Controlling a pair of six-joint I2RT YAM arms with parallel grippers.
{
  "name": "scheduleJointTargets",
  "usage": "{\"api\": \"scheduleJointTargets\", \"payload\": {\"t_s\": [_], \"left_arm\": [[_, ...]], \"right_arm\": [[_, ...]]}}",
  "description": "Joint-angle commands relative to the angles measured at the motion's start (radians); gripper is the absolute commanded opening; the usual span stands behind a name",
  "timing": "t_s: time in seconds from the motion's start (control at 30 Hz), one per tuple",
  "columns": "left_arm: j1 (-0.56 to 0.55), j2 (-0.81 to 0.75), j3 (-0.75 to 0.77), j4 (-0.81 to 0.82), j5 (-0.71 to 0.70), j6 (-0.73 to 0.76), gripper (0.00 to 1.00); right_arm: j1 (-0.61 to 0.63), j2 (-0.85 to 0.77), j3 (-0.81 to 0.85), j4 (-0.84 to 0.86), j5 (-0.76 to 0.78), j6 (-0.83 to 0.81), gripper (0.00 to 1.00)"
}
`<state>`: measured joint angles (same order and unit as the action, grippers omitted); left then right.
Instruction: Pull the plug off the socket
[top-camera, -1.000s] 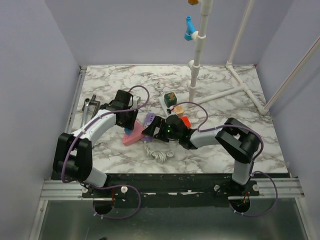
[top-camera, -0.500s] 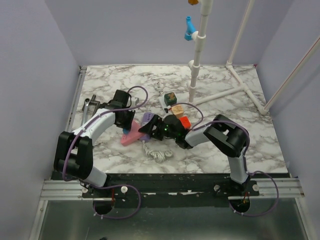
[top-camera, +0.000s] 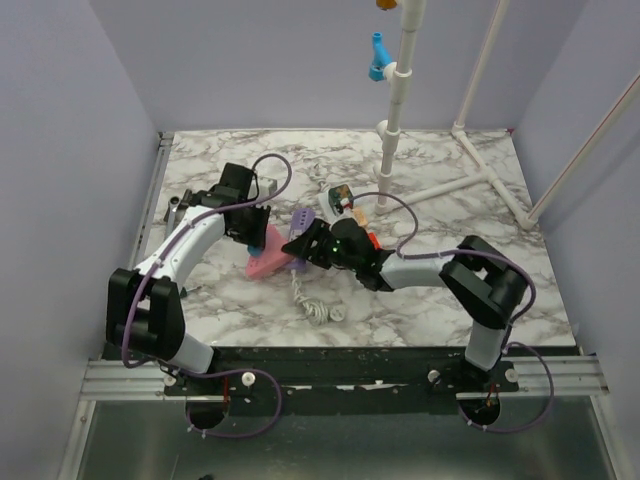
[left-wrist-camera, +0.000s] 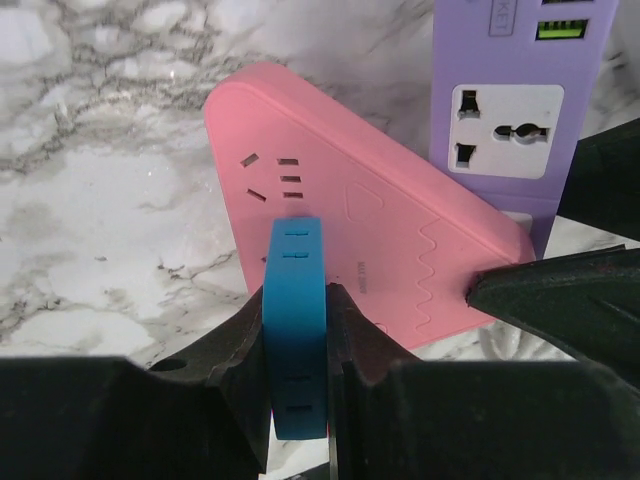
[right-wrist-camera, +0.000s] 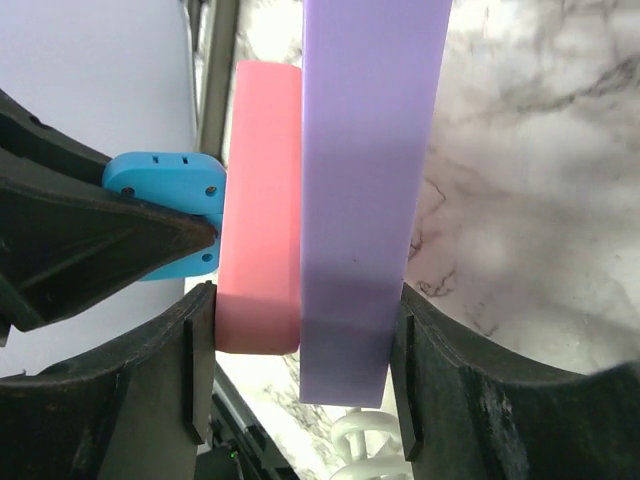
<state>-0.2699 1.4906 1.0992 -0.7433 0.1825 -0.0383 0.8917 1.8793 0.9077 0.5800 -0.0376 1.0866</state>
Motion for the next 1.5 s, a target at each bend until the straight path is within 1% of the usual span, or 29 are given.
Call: {"api": "scheduleJointTargets", "payload": {"t_s": [0.0,0.07,0.13,0.27,0.3,0.37,0.53,0.57,0.7,0.8,0.97,1.1,1.17,1.33,1.47], "left_arm": [[-0.008,-0.07,0.127,-0.078,0.231,-0.01,0.18],[-0.006,-0.069,0.141,-0.091,0.247,-0.008,0.18],[-0.004,-0.068,0.136,-0.095,0.27,-0.002,0.15],[0.02,-0.084,0.13,-0.104,0.351,0.012,0.05],[0.029,-0.092,0.132,-0.108,0.367,0.016,0.01],[0.043,-0.106,0.138,-0.115,0.391,0.027,0.0],[0.046,-0.145,0.144,-0.137,0.36,0.033,0.0],[0.046,-0.149,0.145,-0.141,0.354,0.057,0.0],[0.046,-0.158,0.14,-0.145,0.334,0.061,0.0],[0.046,-0.156,0.14,-0.151,0.326,0.063,0.0],[0.046,-0.168,0.135,-0.151,0.304,0.069,0.0],[0.052,-0.151,0.134,-0.13,0.207,0.084,0.0],[0.058,-0.122,0.137,-0.101,0.123,0.084,0.0],[0.081,0.001,0.171,-0.019,0.039,0.085,0.0],[0.093,0.102,0.207,0.03,-0.007,0.083,0.07]], "right_arm": [[0.029,-0.138,0.006,-0.125,0.174,-0.143,0.0],[0.032,-0.176,0.0,-0.172,0.216,-0.152,0.01],[0.032,-0.206,-0.009,-0.219,0.256,-0.153,0.01],[0.032,-0.241,-0.024,-0.291,0.324,-0.166,0.01],[0.032,-0.243,-0.025,-0.319,0.347,-0.166,0.01],[0.034,-0.243,-0.025,-0.368,0.39,-0.166,0.01],[0.055,-0.234,0.003,-0.489,0.522,-0.152,0.01],[0.062,-0.227,0.015,-0.515,0.542,-0.151,0.01],[0.105,-0.172,0.097,-0.648,0.641,-0.146,0.01],[0.118,-0.128,0.152,-0.747,0.679,-0.098,0.01],[0.118,-0.126,0.146,-0.737,0.655,-0.084,0.01],[0.118,-0.174,0.105,-0.701,0.645,-0.091,0.01],[0.118,-0.203,0.072,-0.674,0.622,-0.103,0.01],[0.119,-0.281,-0.028,-0.576,0.526,-0.131,0.01],[0.119,-0.33,-0.073,-0.541,0.493,-0.152,0.01]]}}
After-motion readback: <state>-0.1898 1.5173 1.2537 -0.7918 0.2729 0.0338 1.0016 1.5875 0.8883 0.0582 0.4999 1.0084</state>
